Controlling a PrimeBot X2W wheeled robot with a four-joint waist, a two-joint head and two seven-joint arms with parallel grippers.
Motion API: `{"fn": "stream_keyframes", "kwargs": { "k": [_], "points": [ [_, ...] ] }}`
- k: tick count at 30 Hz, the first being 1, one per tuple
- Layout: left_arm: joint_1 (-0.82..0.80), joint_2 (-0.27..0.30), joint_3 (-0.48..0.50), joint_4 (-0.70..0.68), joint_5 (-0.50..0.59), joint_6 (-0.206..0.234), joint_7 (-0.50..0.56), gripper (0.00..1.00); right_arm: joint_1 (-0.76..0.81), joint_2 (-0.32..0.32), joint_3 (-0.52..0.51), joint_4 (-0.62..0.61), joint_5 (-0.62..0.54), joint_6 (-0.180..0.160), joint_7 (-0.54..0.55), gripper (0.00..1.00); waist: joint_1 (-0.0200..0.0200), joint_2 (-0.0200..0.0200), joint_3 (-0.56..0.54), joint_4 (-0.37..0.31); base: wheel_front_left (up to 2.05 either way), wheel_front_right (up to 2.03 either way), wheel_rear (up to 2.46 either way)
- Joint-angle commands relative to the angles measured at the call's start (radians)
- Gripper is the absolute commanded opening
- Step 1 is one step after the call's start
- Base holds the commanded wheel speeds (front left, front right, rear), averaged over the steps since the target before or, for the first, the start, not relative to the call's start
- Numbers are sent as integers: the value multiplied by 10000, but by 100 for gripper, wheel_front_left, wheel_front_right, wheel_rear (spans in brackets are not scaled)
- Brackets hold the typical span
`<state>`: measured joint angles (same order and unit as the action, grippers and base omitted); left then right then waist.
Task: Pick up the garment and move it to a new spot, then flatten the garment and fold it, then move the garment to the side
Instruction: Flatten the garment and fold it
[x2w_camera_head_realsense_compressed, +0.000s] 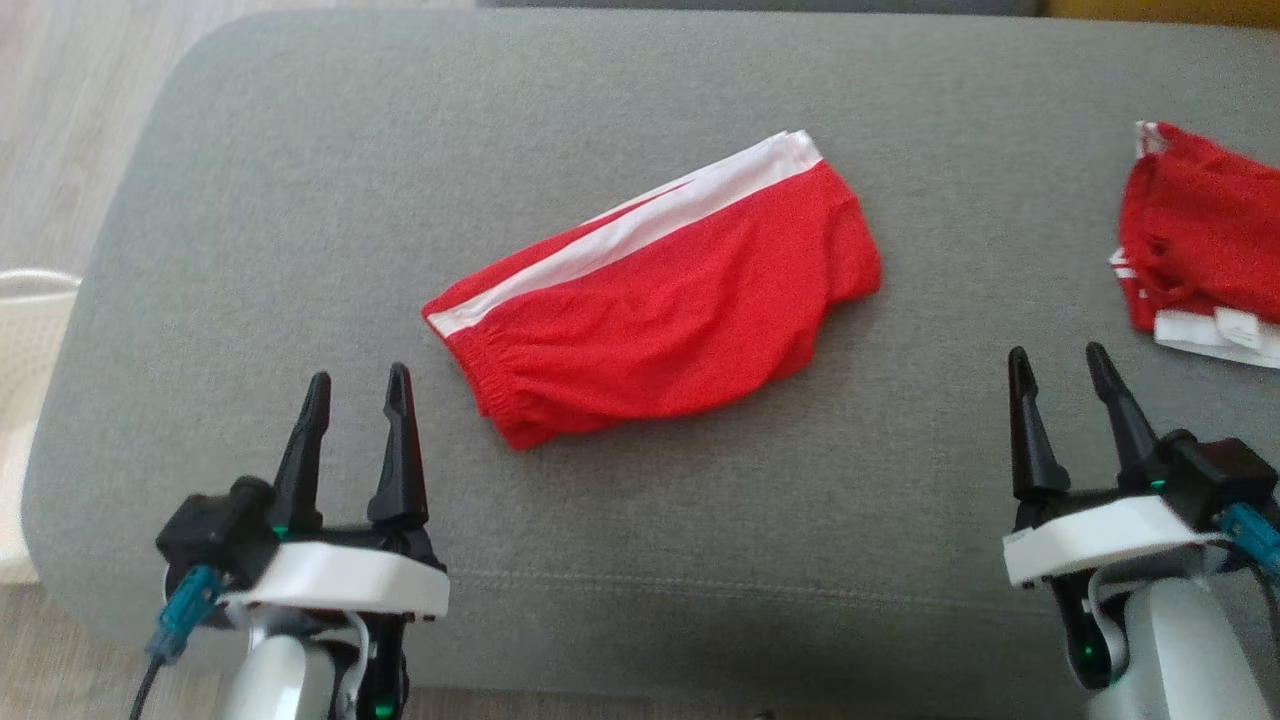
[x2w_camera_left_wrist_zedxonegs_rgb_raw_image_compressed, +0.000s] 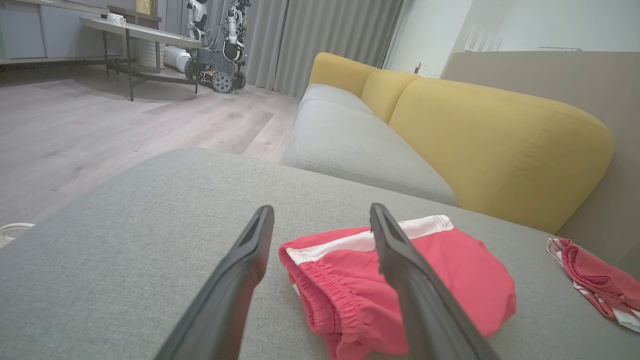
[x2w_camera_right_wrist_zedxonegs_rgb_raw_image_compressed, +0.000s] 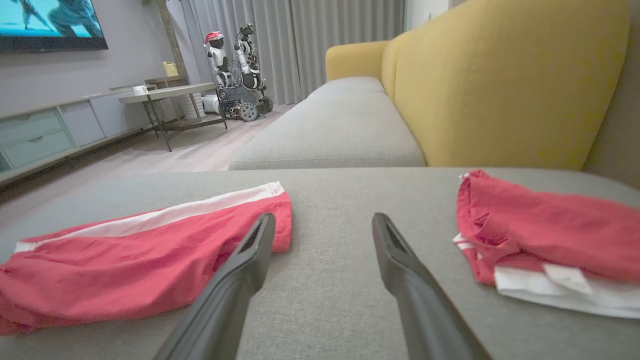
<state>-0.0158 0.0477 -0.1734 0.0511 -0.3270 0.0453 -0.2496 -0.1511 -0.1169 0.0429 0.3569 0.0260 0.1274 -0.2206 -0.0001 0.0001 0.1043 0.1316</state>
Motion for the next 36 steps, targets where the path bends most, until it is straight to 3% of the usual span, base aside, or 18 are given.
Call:
{"fn": "stream_keyframes", "kwargs": {
  "k": [1, 6, 13, 18, 27, 36],
  "points": [
    [-568, 27, 285, -396, 29, 91, -122, 100, -359, 122, 267, -216, 686, 33, 215, 100, 1, -1, 259, 250, 0, 0, 0],
    [-751, 26, 144, -401, -61, 125, -122, 100, -622, 244, 308, 231, 2388, 33, 1157, 100, 1, -1, 525, 690, 0, 0, 0],
    [-836, 26, -157, -466, -361, 322, -122, 100, -1318, 452, 21, 894, 5796, 33, 3117, 100, 1, -1, 778, 1362, 0, 0, 0],
    [-910, 26, -340, -483, -435, 370, -122, 100, -1876, 506, -347, 1303, 7011, 33, 4048, 100, 1, -1, 1083, 1721, 0, 0, 0],
    [-1143, 26, -709, -393, -597, 541, -122, 100, -2975, 581, -1040, 2275, 8043, 33, 4991, 100, 1, -1, 1575, 2256, 0, 0, 0],
    [-1260, 26, -943, -426, -686, 642, -122, 100, -3920, 586, -1733, 3782, 7578, 33, 5194, 100, 1, -1, 1724, 2604, 0, 0, 0]
  ]
}}
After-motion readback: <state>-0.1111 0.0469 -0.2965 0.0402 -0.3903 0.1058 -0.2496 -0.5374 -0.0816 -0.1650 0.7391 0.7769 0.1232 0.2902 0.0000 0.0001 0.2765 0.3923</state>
